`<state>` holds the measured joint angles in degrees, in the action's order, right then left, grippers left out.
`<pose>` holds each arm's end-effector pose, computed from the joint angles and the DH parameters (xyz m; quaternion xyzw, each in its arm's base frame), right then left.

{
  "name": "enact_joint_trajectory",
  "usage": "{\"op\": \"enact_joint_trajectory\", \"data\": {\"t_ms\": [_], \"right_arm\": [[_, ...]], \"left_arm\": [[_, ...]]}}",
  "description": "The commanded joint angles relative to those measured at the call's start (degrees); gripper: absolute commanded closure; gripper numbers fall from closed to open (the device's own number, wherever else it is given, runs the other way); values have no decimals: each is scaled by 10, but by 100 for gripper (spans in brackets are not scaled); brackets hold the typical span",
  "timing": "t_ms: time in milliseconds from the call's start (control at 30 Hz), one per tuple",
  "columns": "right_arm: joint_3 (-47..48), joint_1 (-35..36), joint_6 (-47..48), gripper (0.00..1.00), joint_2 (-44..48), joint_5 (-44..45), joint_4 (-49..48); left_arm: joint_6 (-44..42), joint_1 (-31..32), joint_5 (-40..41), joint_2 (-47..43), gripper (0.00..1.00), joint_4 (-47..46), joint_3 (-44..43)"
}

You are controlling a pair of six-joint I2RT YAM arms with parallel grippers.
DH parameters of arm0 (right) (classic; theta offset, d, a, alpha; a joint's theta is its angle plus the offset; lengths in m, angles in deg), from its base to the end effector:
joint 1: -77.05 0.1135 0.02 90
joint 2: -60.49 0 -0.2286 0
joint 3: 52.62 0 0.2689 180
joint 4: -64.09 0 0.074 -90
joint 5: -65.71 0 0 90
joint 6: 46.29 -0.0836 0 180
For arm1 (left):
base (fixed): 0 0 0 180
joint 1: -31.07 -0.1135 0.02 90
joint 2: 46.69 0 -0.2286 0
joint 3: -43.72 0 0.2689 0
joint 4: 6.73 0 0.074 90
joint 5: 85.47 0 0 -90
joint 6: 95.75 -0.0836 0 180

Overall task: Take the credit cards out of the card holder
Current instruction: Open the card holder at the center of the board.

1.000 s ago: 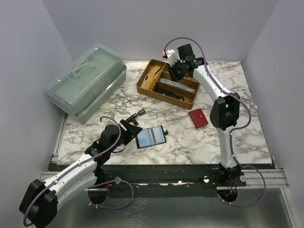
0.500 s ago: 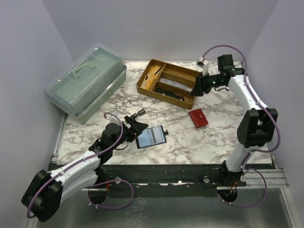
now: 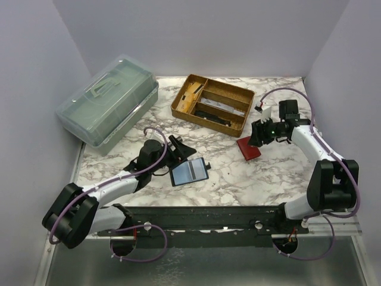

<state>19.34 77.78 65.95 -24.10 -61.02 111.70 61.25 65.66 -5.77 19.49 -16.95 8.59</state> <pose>0.3302 0.0542 0.1599 -0.2619 0.8828 0.2537 0.2963 0.2419 -0.1849 0.1284 -0.1799 0.8016 -0.4848 0.3001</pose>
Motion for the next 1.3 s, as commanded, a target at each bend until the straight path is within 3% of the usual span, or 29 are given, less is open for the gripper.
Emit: {"op": "enact_joint_trajectory", "data": {"t_ms": [0,267,633,767,800,1000,1133,1267], "right_arm": [[-12,5,-10,46,-15,125,-88],[-18,32,-20,46,-53,181,-109],[-38,66,-21,49,-98,228,-121],[-33,68,-19,63,-112,242,-117],[-34,70,-18,77,-105,241,-111],[-43,70,-16,95,-76,242,-97],[-29,70,-43,100,-50,170,-58],[-9,70,-87,100,-39,-40,-6]], "left_arm": [[-18,1,-28,50,21,-11,-37],[-17,38,-6,105,20,6,-76],[-8,60,28,95,20,12,-65],[-11,61,29,100,20,12,-71],[-15,64,26,105,20,12,-80],[-36,79,17,124,20,11,-111],[-53,95,11,153,20,7,-141],[-59,118,4,199,20,-4,-169]]}}
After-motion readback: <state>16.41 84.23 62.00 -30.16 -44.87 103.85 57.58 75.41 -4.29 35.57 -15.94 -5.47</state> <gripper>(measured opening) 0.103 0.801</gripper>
